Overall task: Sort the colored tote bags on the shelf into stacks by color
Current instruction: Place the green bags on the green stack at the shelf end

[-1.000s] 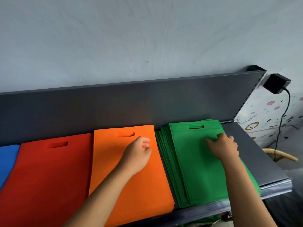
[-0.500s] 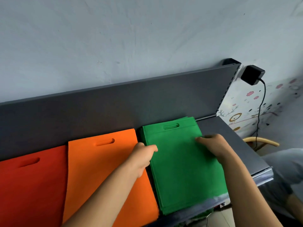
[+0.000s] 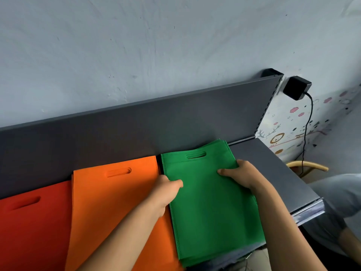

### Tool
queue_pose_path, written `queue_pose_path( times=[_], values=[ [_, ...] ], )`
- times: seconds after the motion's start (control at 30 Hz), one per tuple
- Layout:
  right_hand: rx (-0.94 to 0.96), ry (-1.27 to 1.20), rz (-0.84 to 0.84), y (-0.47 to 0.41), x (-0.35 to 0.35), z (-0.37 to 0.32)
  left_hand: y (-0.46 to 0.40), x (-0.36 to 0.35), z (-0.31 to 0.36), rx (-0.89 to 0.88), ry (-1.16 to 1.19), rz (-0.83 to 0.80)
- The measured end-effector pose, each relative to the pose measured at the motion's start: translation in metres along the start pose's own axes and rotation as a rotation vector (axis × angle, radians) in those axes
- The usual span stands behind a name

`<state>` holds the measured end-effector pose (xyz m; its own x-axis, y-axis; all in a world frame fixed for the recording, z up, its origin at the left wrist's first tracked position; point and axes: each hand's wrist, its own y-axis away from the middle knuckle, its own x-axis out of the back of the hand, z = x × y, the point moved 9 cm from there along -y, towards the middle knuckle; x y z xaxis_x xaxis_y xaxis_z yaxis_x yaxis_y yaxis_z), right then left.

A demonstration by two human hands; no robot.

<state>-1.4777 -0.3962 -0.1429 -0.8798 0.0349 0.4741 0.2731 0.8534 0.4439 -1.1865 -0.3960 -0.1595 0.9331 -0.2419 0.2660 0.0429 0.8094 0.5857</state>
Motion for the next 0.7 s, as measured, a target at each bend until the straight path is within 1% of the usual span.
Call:
queue_pose_path(
  times=[0.07,0.2,0.3,0.37,0.43,0.47,0.57,0.63,0.7],
  values=[
    [0.012,-0.051,-0.011,0.001,0.0,-0.002,0.004,-0.004,0.001,-0.002,-0.023,-0.038],
    [-0.016,-0.278,-0.177,0.013,-0.006,-0.008,0.003,-0.012,-0.002,-0.009,-0.021,-0.087],
    [0.002,-0.354,-0.177,0.023,0.004,-0.01,0.004,-0.011,0.0,-0.047,0.011,-0.063],
    [0.093,-0.432,-0.167,0.035,0.017,-0.021,0.008,-0.006,0.008,-0.104,-0.017,-0.008],
    [0.24,-0.529,-0.161,0.051,0.035,-0.04,0.013,0.001,0.021,-0.198,-0.019,0.043],
    [0.311,-0.567,-0.161,0.06,0.044,-0.051,0.018,0.002,0.032,-0.249,0.015,0.025],
    [0.493,-0.627,-0.164,0.079,0.067,-0.084,0.035,0.001,0.07,-0.431,0.179,-0.112],
    [0.584,-0.656,-0.13,0.087,0.079,-0.101,0.048,0.016,0.098,-0.583,0.273,-0.052],
    [0.66,-0.689,-0.065,0.093,0.089,-0.111,0.068,0.031,0.12,-0.736,0.293,0.037]
  ],
)
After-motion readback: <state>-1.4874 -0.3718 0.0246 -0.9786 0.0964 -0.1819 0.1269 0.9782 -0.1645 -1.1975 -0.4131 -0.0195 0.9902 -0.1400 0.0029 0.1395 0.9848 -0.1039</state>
